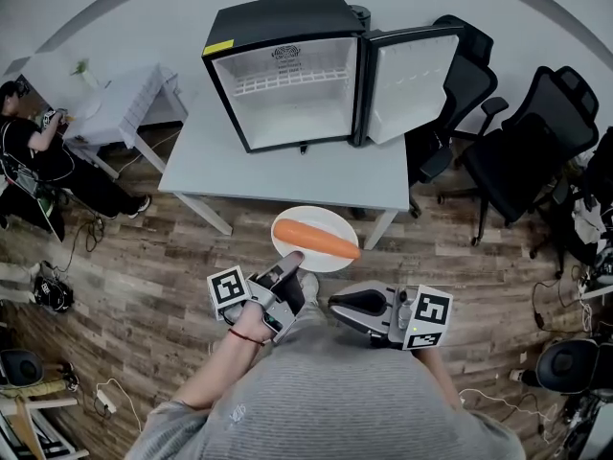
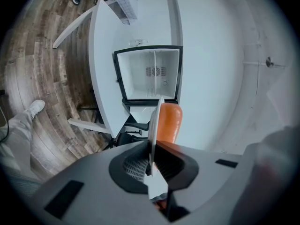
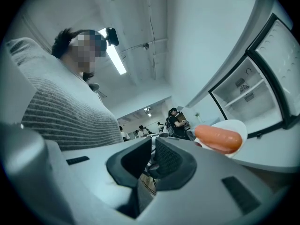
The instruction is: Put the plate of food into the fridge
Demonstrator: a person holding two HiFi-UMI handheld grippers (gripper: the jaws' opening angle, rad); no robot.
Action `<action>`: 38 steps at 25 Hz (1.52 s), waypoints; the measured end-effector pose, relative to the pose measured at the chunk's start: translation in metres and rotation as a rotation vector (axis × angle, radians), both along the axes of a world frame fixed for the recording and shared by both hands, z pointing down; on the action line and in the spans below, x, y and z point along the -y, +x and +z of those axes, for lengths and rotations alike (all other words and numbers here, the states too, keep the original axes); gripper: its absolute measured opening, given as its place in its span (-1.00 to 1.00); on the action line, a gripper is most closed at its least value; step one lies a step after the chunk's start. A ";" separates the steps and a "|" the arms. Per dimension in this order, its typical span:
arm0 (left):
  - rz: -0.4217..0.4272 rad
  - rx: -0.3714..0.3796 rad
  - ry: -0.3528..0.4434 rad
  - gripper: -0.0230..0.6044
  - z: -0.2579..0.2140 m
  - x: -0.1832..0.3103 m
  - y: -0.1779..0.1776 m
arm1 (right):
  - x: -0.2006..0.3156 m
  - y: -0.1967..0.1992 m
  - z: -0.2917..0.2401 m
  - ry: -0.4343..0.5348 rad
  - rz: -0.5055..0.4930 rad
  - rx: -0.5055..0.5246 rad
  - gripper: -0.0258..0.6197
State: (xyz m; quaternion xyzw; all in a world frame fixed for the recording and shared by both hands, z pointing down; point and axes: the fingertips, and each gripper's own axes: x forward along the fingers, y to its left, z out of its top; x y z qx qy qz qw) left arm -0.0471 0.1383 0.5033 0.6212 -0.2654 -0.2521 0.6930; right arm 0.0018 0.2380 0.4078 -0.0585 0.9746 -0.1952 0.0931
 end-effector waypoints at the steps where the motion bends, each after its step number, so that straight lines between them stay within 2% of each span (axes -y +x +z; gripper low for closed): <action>1: 0.000 0.001 0.002 -0.83 0.000 0.007 -0.002 | 0.008 -0.001 -0.001 0.000 0.000 0.002 -0.87; 13: -0.011 0.000 0.001 -0.83 0.003 0.080 -0.026 | 0.082 -0.032 -0.002 0.003 -0.057 -0.009 -0.87; 24: -0.010 -0.028 -0.010 -0.83 0.001 0.149 -0.046 | 0.155 -0.057 -0.009 0.011 -0.070 -0.031 -0.87; 33: 0.009 -0.019 0.006 -0.83 -0.006 0.214 -0.076 | 0.218 -0.090 -0.018 0.045 -0.044 -0.026 -0.87; 38: 0.029 -0.022 0.008 -0.83 -0.008 0.235 -0.077 | 0.238 -0.097 -0.021 0.053 -0.025 -0.032 -0.87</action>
